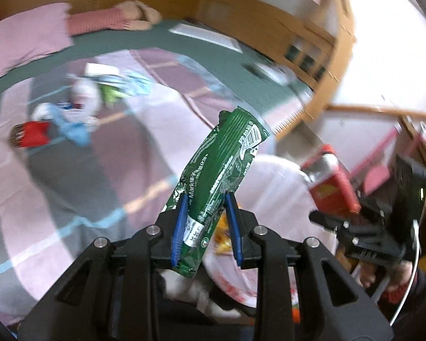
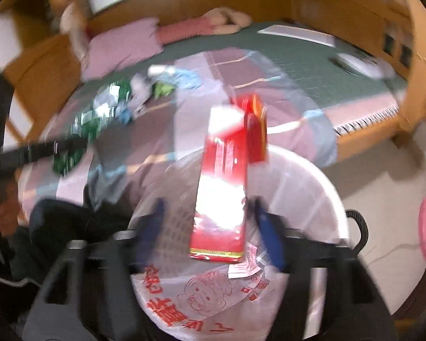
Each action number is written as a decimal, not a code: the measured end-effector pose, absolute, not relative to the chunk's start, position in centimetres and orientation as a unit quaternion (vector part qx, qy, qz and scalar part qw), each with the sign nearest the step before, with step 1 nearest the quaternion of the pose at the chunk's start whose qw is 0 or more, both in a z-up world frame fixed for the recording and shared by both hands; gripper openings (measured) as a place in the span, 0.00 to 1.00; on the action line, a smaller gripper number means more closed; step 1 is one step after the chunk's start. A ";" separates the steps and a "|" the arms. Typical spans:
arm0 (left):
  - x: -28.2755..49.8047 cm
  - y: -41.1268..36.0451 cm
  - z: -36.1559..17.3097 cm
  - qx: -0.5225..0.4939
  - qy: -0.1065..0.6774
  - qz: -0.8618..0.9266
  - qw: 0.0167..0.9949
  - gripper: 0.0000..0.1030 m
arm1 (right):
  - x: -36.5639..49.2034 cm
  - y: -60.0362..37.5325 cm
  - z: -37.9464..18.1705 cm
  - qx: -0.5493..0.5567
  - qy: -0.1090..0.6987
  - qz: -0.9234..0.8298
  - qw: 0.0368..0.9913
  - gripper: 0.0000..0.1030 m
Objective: Collect trash
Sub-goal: 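Move both items over the white bin and open both grippers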
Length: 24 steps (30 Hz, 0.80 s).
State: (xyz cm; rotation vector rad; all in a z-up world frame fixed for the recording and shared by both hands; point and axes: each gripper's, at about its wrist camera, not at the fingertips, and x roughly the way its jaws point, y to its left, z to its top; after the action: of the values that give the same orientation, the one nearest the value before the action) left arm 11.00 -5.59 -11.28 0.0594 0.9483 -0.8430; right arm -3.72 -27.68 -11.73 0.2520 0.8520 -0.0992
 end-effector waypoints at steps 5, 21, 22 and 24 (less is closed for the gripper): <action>8.8 -10.3 -13.5 0.077 0.475 -0.454 0.750 0.34 | -5.0 -29.2 -10.0 0.128 0.359 -0.044 0.924 0.69; 16.1 -3.9 -15.0 0.029 0.479 -0.323 0.816 0.81 | -1.7 -29.5 -11.4 0.142 0.371 -0.033 0.917 0.72; 17.2 -2.7 -14.9 0.021 0.477 -0.299 0.827 0.81 | -1.2 -29.2 -11.7 0.145 0.376 -0.027 0.915 0.72; 19.7 -0.8 -14.8 0.006 0.475 -0.250 0.844 0.81 | 0.0 -28.4 -12.5 0.151 0.389 -0.014 0.909 0.72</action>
State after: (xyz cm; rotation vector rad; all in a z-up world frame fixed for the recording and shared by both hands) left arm 19.74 -0.79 -14.81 0.0122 1.0019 -0.5278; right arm 0.00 -28.41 -12.49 0.3119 0.8017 -0.0297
